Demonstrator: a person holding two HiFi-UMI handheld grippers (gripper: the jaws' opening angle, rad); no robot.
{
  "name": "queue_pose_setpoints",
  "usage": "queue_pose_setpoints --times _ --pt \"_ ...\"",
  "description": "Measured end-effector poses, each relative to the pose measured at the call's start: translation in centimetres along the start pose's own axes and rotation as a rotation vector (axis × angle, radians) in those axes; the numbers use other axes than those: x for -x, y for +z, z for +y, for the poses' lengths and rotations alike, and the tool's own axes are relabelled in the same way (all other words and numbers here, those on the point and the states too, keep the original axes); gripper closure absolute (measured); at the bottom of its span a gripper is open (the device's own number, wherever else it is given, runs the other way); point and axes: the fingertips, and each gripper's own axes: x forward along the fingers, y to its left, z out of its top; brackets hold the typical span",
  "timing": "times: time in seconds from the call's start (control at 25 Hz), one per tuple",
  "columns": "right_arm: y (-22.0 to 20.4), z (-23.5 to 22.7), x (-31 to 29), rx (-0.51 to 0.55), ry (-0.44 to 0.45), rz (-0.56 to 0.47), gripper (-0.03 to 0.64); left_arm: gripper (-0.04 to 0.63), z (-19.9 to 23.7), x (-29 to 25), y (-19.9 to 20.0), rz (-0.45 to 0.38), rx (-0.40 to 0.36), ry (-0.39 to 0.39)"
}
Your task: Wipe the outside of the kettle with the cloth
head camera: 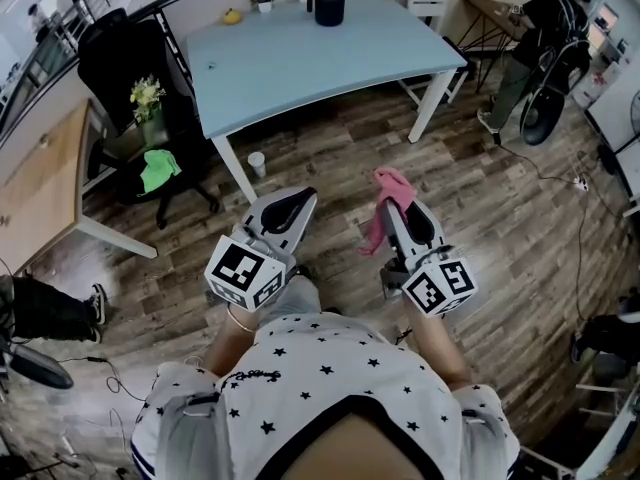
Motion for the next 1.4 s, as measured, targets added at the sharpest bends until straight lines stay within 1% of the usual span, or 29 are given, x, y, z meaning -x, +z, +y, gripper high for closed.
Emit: queue_pose_setpoints --times 0.12,0.28,0.56,0.68,0.8,1.0,1.16,1.4 --pt "-0.4 -0.9 -0.2 -0.050 0.004 0.003 0.495 0.566 0.4 -0.7 -0.6 0.000 0.006 0.019" --pt "-0.7 -2.4 -1.0 -0.087 -0.006 0.005 0.495 0.566 1.7 -2.4 -1.5 0.022 0.024 0.009" --pt "-0.2 -6.0 -4.1 -0.063 -0.057 0.014 0.495 0.566 4.8 -7.8 -1.5 0.003 0.003 -0.039" --pt "-0.1 -8.0 -6.0 -0.062 -0.067 0.025 0.495 0.566 6.3 -10.2 -1.7 0.000 0.000 -0.046" --pt "0.2 -9.5 -8.7 -0.063 -0.060 0.027 0.495 0.566 8.5 -12.1 -1.8 0.001 0.004 -0.039" --pt "0.8 -11.9 -13.4 -0.075 -0.067 0.035 0.494 0.566 13.2 -15.1 -1.7 0.001 0.036 -0.027" --pt "1.3 -13.5 -17.7 -0.067 -0.075 0.048 0.494 0.566 17.1 -17.6 -1.5 0.006 0.039 -0.022" --pt "1.7 -15.9 -22.7 -0.063 -0.090 0.065 0.494 0.566 21.4 -21.5 -1.5 0.011 0.060 -0.050"
